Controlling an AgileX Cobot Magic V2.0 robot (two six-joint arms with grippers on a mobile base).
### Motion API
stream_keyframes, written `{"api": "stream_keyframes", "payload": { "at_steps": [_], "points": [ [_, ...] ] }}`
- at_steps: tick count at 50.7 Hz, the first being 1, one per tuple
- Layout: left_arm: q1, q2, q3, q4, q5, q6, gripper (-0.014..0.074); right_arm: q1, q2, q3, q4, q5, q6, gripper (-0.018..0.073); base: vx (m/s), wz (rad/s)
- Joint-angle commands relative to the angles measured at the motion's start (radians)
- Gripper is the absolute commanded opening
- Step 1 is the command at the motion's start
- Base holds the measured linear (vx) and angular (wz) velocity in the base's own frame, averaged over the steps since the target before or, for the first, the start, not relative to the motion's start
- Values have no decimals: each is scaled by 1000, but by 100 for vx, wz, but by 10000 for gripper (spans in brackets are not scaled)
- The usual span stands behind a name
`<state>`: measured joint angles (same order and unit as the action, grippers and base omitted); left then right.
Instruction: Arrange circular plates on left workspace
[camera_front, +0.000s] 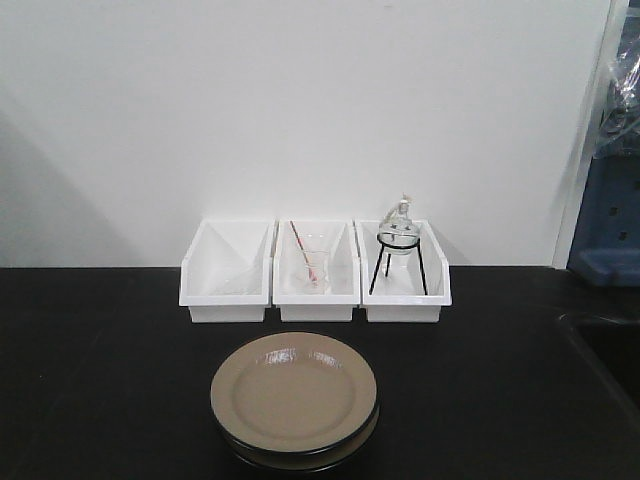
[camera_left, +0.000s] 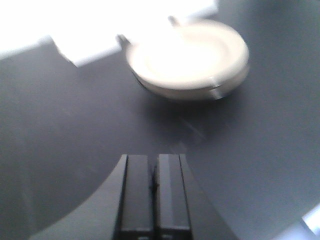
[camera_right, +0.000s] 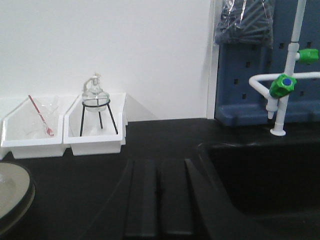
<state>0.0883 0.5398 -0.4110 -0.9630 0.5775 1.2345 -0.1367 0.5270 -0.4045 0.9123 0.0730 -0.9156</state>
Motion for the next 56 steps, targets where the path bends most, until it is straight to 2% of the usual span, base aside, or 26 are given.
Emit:
{"api": "stream_keyframes", "payload": {
  "at_steps": [1, 10, 14, 17, 26, 33, 45, 48, 49, 53, 56],
  "points": [
    [-6, -28, -26, -85, -105, 1, 0, -1, -11, 0, 11, -62, -9, -4, 0, 0],
    [-6, -31, -26, -125, -98, 1, 0, -1, -9, 2, 84, -56, -2, -4, 0, 0],
    [-6, -31, -26, -120, -95, 1, 0, -1, -9, 2, 172, -27, 25, -4, 0, 0],
    [-6, -31, -26, -120, -95, 1, 0, -2, -7, 2, 278, -9, 48, -4, 0, 0],
    [-6, -31, -26, -120, -95, 1, 0, -2, -7, 2, 442, -9, 47, -4, 0, 0],
    [-6, -31, -26, -120, -95, 1, 0, -2, -7, 2, 483, -9, 47, -4, 0, 0],
    [-21, -84, -15, -118, -107, 1, 0, -2, -7, 2, 484, -9, 47, -4, 0, 0],
    [-38, -135, 1, -39, -138, 1, 0, -2, -7, 2, 484, -10, 47, -4, 0, 0],
    [-57, -211, 29, 101, -184, -51, 0, -2, -7, 2, 484, -9, 47, -4, 0, 0],
    [-60, -291, 83, 253, -242, -194, 0, -2, -7, 2, 484, -10, 47, -4, 0, 0],
    [-60, -342, 123, 336, -283, -314, 0, -2, -7, 2, 484, -9, 47, -4, 0, 0]
  ]
}}
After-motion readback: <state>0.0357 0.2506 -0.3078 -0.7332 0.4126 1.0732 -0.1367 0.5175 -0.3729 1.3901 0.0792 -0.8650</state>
